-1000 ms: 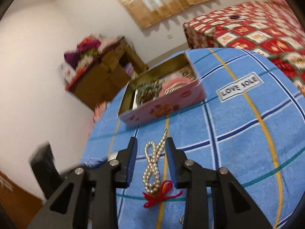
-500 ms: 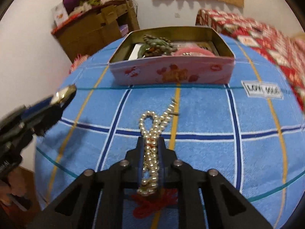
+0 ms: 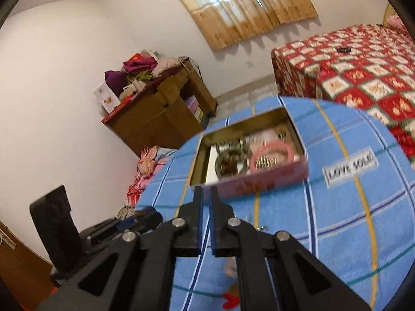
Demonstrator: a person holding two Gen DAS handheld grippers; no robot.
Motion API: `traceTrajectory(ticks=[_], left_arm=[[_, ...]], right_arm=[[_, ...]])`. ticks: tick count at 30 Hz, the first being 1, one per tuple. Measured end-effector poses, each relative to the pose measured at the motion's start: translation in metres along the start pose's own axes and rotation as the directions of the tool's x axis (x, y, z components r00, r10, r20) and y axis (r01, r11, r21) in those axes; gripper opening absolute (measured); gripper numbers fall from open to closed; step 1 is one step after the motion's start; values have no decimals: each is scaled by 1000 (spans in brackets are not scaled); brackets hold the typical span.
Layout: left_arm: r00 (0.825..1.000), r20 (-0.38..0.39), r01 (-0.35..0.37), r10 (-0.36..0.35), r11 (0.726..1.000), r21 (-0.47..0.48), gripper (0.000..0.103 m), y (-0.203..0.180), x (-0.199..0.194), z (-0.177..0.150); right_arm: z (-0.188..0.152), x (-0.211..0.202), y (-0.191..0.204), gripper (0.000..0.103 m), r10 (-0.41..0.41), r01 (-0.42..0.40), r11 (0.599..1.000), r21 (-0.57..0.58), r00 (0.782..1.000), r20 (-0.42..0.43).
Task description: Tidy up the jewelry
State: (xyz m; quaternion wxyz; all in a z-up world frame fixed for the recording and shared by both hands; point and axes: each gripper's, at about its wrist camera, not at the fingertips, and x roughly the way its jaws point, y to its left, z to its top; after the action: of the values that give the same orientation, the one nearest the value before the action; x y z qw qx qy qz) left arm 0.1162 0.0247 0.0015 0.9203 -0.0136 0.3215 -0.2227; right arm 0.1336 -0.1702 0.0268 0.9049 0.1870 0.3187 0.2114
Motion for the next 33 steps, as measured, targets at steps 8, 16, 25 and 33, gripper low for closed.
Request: traceTrajectory(ticks=[8, 16, 25, 33], left_arm=[[999, -39, -4, 5, 1000, 10, 18, 16, 3, -12], [996, -94, 1, -3, 1000, -20, 37, 36, -2, -31], [980, -196, -15, 34, 995, 100, 48, 26, 2, -57], [966, -237, -80, 104, 991, 109, 48, 27, 19, -63]], right_arm=[[-34, 38, -3, 59, -65, 47, 994, -95, 980, -188], [-82, 84, 16, 56, -240, 128, 925, -357, 927, -289], [-77, 76, 2, 17, -278, 166, 924, -346, 910, -308], [-52, 40, -1, 17, -75, 54, 991, -122, 982, -176]])
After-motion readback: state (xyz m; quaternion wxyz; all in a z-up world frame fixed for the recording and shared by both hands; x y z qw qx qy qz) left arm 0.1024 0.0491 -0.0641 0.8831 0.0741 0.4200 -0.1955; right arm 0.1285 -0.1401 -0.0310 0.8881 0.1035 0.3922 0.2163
